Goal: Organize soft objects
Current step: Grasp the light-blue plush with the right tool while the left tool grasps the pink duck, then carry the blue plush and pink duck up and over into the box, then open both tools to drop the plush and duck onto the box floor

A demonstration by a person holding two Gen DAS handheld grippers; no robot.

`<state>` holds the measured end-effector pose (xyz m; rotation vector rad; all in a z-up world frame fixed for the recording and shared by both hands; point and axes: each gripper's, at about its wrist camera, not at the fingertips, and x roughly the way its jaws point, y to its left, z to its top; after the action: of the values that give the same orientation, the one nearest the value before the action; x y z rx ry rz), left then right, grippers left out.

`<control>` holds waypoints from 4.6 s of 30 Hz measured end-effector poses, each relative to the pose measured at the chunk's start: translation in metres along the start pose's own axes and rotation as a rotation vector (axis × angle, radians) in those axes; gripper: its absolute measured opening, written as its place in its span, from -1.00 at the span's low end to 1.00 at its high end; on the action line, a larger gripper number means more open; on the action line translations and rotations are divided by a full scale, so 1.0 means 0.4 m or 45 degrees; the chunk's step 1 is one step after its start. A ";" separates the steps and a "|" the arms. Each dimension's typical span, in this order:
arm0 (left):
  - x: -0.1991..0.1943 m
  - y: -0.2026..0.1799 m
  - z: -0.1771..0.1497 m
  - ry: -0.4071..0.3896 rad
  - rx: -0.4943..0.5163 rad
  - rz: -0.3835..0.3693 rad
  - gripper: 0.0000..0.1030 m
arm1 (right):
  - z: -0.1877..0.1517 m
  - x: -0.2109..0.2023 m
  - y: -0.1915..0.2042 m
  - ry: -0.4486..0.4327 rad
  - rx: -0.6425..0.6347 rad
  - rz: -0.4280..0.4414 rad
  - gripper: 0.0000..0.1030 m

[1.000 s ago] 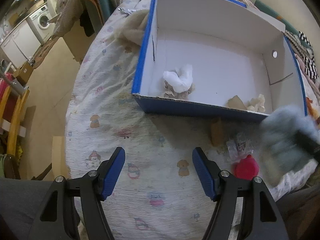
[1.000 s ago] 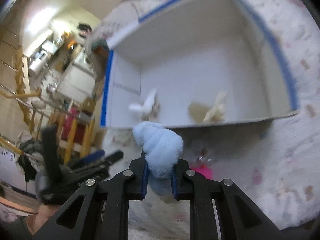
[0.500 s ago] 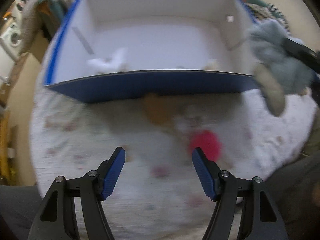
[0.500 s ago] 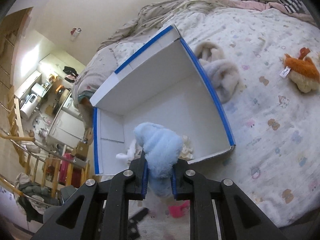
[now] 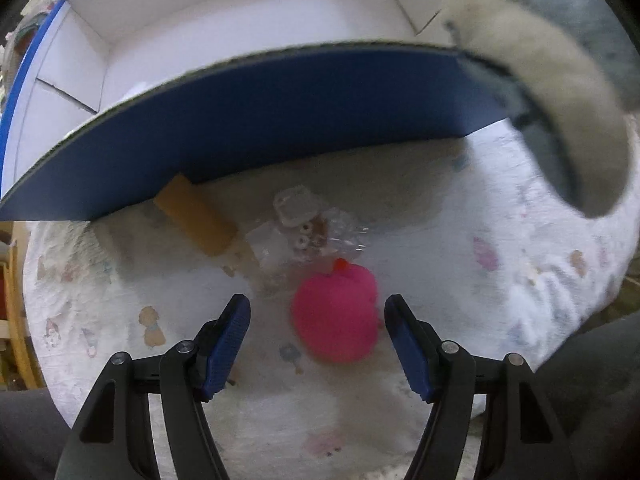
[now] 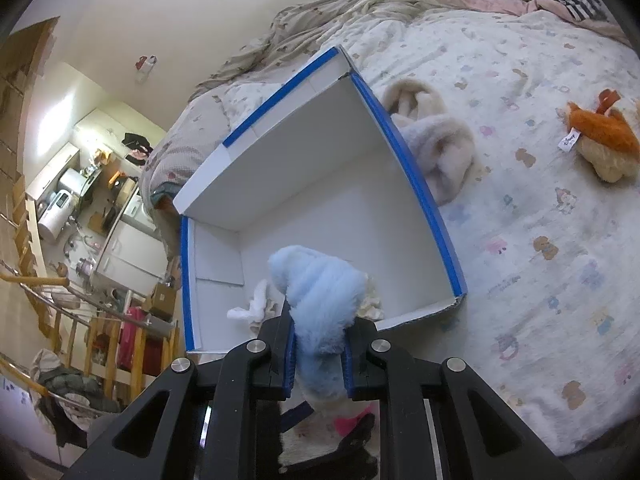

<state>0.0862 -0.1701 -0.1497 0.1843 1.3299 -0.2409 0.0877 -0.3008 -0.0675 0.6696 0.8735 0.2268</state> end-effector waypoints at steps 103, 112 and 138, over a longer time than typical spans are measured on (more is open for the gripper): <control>-0.098 0.301 0.302 -0.238 -0.212 0.196 -0.27 | 0.118 0.325 0.103 0.280 -0.242 -0.231 -0.61; -0.093 0.299 0.304 -0.237 -0.198 0.189 -0.27 | 0.111 0.329 0.123 0.257 -0.312 -0.297 -0.61; -0.131 0.298 0.297 -0.286 -0.193 0.195 0.20 | 0.129 0.284 0.148 0.169 -0.297 -0.146 0.51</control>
<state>0.2190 -0.0840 -0.0721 0.1263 1.0995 -0.0297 0.2042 -0.2274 -0.0788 0.3893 0.9914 0.2678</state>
